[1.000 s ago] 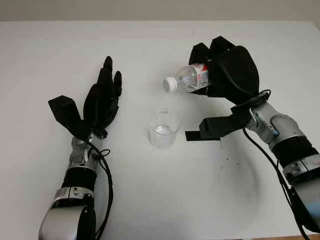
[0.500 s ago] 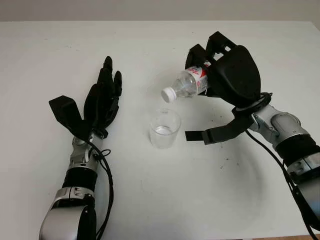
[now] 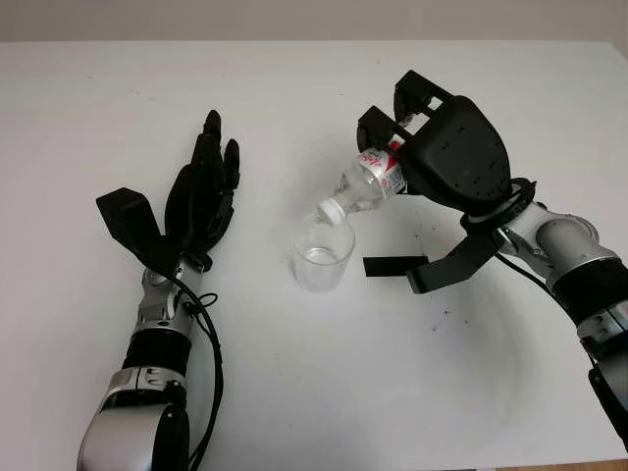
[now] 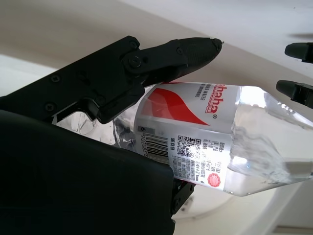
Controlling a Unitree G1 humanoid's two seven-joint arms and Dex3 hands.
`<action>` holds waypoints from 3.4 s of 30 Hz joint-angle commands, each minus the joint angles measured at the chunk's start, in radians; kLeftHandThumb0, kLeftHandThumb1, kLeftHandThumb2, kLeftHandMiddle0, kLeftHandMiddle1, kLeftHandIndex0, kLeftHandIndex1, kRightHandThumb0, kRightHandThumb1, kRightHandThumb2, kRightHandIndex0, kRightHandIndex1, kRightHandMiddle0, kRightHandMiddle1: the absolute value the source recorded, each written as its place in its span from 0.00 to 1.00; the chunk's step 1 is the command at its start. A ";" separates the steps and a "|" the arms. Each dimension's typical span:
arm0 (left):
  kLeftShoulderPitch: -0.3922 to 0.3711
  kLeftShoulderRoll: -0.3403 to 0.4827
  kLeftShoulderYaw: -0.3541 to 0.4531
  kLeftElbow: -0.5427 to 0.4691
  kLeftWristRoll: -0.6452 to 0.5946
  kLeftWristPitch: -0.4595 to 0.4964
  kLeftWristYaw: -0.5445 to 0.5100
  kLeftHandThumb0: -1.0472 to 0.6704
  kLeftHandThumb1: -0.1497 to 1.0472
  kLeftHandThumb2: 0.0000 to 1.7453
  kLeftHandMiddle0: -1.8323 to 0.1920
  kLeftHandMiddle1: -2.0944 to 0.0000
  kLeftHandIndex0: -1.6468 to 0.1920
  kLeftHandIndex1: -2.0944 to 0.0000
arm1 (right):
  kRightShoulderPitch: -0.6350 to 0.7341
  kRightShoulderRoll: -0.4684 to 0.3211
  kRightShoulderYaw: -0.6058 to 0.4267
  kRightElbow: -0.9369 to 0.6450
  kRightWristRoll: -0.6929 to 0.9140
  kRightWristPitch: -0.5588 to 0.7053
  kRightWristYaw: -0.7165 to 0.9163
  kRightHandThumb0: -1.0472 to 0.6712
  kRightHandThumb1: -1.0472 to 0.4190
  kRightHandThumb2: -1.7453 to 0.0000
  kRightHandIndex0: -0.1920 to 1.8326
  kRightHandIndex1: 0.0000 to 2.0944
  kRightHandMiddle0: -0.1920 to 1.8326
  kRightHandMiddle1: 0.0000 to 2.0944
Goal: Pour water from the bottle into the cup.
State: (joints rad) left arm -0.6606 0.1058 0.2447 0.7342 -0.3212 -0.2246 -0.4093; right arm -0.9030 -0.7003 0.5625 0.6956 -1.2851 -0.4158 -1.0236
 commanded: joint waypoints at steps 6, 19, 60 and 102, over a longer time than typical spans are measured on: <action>0.018 -0.016 0.003 0.001 -0.006 -0.001 0.001 0.11 1.00 0.40 1.00 1.00 1.00 1.00 | -0.051 -0.030 0.028 -0.028 -0.028 -0.001 -0.037 0.28 0.00 0.73 0.70 1.00 0.48 1.00; 0.018 -0.018 0.000 0.007 -0.001 -0.005 0.002 0.11 1.00 0.41 1.00 1.00 1.00 1.00 | -0.071 -0.044 0.069 -0.043 -0.103 0.056 -0.083 0.28 0.00 0.72 0.71 1.00 0.46 1.00; -0.010 -0.004 -0.007 0.036 0.009 0.008 -0.013 0.11 1.00 0.40 1.00 1.00 1.00 1.00 | 0.563 0.541 -0.560 -0.837 1.388 0.587 0.860 0.36 0.00 0.75 0.73 1.00 0.56 1.00; 0.004 0.002 0.000 0.026 0.013 0.020 -0.019 0.10 1.00 0.40 1.00 1.00 1.00 1.00 | 0.794 0.686 -0.579 -0.874 1.280 0.609 0.933 0.34 0.00 0.74 0.71 1.00 0.59 1.00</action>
State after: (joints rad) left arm -0.6784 0.1021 0.2450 0.7574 -0.3089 -0.2085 -0.4250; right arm -0.1249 -0.0213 -0.0151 -0.1590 -0.0071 0.2158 -0.0907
